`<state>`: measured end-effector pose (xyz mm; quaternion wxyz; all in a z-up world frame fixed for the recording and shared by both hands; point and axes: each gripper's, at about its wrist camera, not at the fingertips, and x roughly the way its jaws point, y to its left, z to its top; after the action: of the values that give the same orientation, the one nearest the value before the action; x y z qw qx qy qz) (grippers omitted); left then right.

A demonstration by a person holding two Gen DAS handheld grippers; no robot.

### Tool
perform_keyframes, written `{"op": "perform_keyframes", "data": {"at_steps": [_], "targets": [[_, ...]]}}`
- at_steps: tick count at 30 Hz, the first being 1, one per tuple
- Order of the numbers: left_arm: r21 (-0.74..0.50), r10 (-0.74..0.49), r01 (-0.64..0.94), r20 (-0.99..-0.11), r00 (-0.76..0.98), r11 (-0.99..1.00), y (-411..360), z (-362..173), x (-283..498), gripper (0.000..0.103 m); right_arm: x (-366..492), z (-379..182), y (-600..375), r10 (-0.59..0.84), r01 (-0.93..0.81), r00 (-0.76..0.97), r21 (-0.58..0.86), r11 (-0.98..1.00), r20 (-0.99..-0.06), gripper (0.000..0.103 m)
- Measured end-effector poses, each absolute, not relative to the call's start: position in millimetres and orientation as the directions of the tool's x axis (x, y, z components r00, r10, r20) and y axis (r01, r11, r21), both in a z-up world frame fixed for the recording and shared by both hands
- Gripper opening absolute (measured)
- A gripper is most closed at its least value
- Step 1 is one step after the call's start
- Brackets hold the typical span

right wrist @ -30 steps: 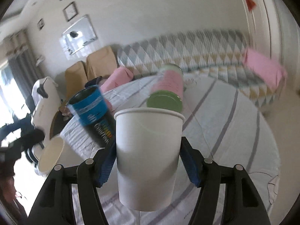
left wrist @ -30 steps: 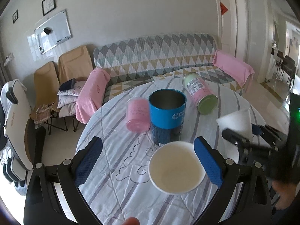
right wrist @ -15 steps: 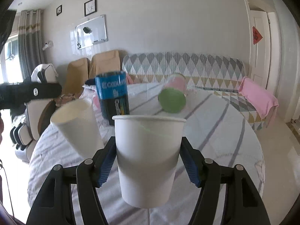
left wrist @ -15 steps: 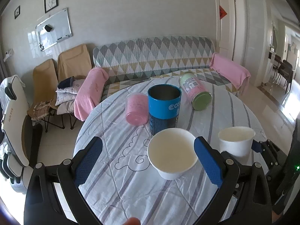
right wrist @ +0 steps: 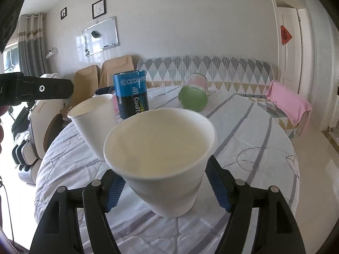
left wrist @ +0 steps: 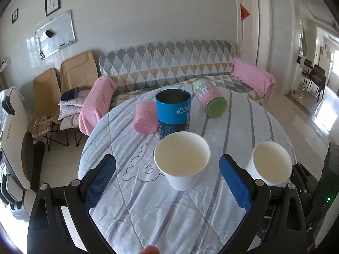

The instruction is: Flip cup upright

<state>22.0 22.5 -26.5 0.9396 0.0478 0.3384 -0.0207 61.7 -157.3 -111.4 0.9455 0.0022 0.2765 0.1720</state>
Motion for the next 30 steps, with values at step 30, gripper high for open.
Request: {"op": "perform_keyframes", "data": {"at_steps": [30], "targets": [[0.030,-0.063,0.094,-0.529,0.846,0.995,28,0,-82,0.100,-40,-44,-170,0.189,-0.176,0.896,0.069,0.982,-0.403,0.082]]}}
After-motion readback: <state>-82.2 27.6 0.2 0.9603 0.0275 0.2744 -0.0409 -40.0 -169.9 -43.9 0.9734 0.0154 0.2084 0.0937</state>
